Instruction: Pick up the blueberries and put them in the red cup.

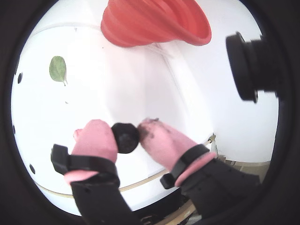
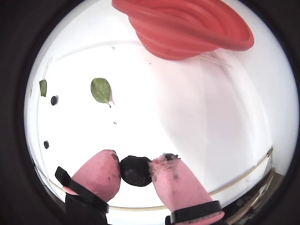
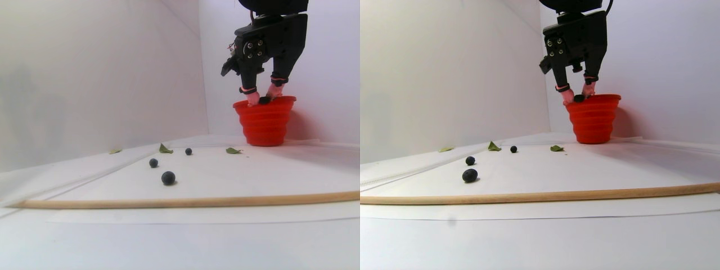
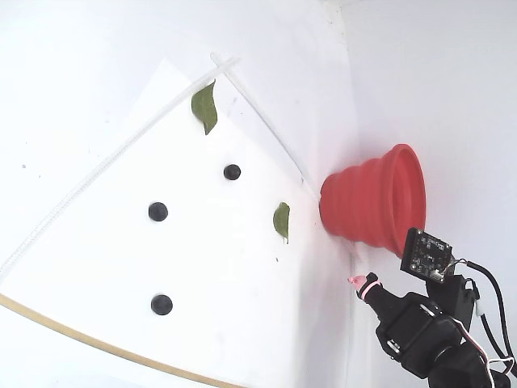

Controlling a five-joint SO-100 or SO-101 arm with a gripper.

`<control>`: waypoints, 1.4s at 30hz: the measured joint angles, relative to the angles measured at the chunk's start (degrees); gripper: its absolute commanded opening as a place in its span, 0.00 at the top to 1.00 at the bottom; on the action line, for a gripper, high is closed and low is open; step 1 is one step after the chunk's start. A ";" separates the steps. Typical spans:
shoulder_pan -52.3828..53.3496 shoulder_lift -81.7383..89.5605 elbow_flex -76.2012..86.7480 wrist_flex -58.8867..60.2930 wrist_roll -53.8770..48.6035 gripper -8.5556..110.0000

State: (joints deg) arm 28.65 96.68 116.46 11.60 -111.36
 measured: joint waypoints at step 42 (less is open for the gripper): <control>1.58 -7.12 -19.69 -0.35 2.46 0.81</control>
State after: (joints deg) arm 30.23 89.56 96.77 11.25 -108.90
